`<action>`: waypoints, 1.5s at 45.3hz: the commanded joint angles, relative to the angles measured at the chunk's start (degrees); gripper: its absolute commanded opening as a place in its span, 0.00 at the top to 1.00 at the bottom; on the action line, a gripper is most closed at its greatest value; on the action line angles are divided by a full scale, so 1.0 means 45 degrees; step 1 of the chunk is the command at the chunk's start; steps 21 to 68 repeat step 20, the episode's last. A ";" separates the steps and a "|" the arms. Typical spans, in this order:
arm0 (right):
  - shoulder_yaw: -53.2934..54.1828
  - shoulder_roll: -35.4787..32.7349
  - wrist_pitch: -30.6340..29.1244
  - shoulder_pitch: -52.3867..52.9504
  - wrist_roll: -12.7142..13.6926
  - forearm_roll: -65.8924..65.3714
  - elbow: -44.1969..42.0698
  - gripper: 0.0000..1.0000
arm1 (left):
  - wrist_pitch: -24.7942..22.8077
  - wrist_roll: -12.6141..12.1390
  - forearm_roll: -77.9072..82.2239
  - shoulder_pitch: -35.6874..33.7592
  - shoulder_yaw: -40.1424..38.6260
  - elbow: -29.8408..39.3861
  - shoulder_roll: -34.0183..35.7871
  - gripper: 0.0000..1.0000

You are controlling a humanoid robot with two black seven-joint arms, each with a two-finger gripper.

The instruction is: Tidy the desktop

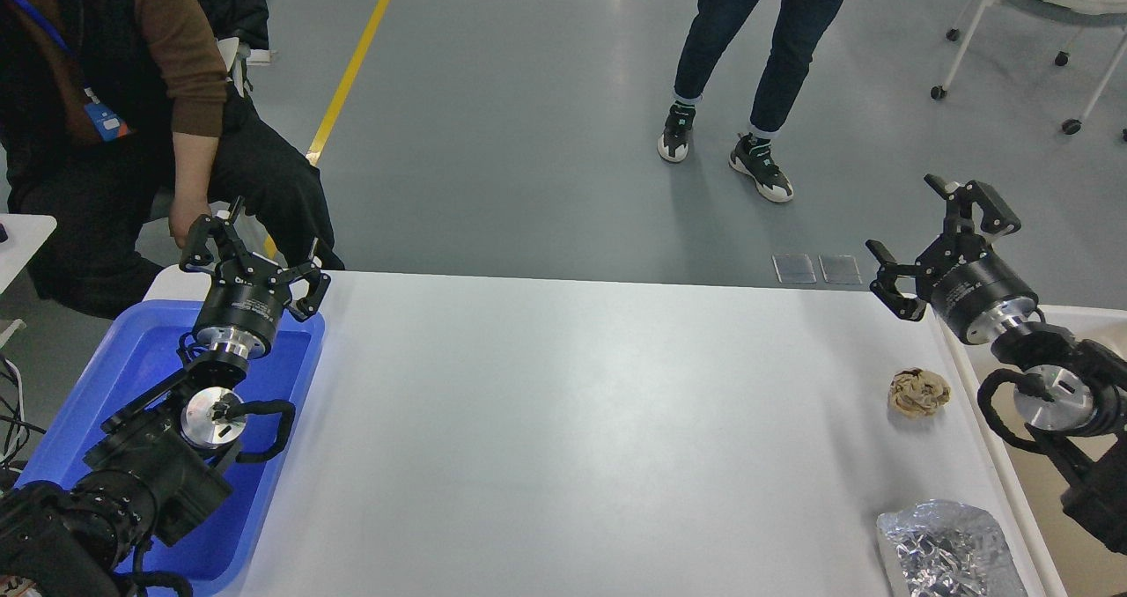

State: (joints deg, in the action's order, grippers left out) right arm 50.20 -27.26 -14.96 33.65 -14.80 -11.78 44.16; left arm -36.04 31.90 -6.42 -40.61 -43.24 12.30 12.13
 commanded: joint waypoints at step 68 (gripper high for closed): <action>0.0465 0.0374 -0.0017 -0.0682 -0.0011 -0.0430 0.0206 0.00 | 0.0000 0.0000 0.0000 0.0001 0.0000 0.0000 0.0000 0.00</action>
